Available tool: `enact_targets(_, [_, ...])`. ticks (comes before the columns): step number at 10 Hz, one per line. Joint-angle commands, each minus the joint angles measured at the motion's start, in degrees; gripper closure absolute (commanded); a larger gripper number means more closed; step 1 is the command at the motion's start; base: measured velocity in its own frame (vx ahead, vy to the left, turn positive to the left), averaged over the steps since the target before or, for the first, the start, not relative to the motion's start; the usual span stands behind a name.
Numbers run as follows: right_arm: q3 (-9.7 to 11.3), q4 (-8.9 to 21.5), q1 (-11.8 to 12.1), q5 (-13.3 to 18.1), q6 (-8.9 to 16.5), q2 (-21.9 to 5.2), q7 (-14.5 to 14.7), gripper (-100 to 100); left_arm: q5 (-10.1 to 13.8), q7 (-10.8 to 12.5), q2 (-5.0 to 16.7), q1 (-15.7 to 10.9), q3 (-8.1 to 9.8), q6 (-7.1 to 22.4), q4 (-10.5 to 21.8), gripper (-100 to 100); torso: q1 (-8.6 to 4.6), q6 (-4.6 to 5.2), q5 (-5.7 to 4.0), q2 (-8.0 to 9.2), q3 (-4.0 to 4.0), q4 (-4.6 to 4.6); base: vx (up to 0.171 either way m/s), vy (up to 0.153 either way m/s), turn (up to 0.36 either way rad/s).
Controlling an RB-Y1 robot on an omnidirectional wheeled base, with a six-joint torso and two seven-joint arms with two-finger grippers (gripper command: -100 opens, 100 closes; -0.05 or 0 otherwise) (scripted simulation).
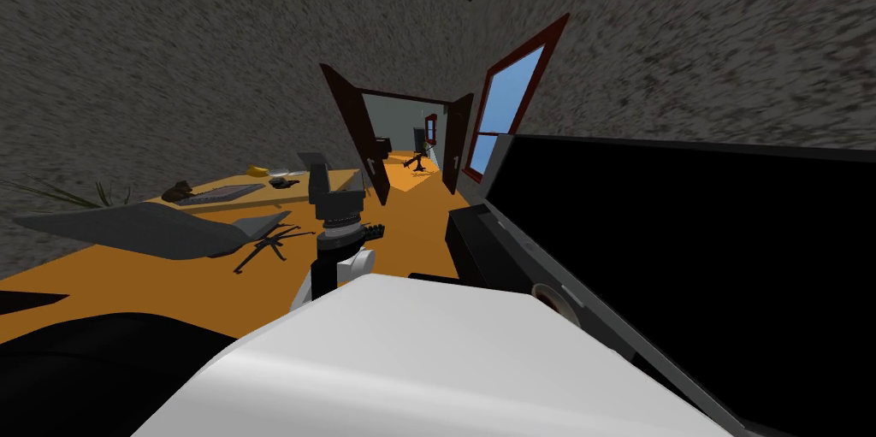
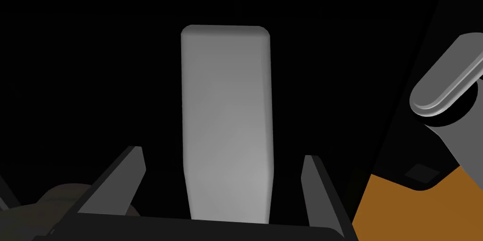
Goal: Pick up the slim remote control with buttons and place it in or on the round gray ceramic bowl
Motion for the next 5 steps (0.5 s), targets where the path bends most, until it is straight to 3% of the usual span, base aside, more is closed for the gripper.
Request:
enact_targets(1, [0.65,1.26,-0.08,-0.53,1.82,1.75,0.78,-100,0.0,0.0,0.0,0.0,0.0,0.0,0.0,0,0.0,0.0,0.0,0.0,0.0,0.0,0.007,-0.032,0.061])
enact_targets(4, [1.61,3.15,-0.2,-1.33,4.54,4.39,1.95,-100,0.0,0.0,0.0,0.0,0.0,0.0,0.0,0,-0.21,-0.01,-0.06,0.08,0.05,0.02,-0.007,-0.05,0.068])
enact_targets(5, [1.6,2.12,0.08,-0.84,4.04,3.74,0.99,-100,0.0,0.0,0.0,0.0,0.0,0.0,0.0,0,-0.1,0.0,-0.03,0.12,0.07,0.03,-0.005,-0.005,0.016])
